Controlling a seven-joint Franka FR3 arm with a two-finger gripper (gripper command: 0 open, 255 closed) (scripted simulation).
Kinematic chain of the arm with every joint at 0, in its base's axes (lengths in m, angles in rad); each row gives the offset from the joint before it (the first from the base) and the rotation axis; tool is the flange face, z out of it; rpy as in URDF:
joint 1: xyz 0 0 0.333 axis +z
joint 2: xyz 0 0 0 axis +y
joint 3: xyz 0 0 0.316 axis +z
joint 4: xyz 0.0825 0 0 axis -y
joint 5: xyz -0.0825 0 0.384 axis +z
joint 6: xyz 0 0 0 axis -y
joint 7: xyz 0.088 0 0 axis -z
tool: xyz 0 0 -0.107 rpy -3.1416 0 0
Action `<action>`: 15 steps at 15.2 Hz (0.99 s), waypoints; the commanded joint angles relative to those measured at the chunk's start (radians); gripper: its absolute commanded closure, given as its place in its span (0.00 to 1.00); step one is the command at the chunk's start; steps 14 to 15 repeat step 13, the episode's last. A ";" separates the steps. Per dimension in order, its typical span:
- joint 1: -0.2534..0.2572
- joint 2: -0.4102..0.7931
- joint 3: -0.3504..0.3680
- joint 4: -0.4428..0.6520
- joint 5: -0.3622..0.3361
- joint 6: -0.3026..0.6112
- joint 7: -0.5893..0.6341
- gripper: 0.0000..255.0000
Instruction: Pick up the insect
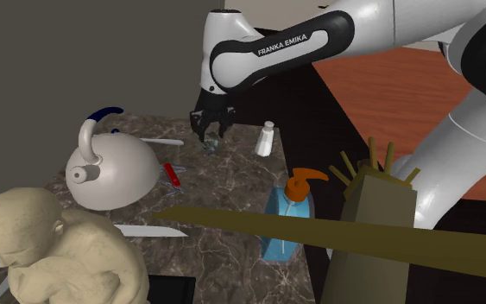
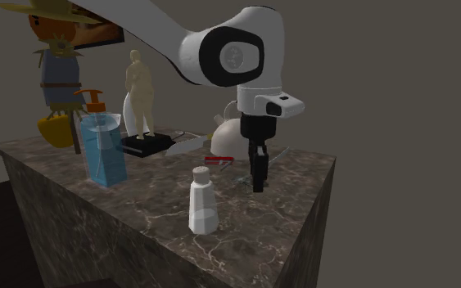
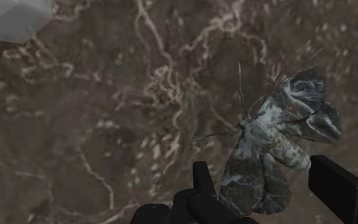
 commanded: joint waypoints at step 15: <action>-0.002 -0.048 -0.005 0.117 0.005 -0.164 0.002 1.00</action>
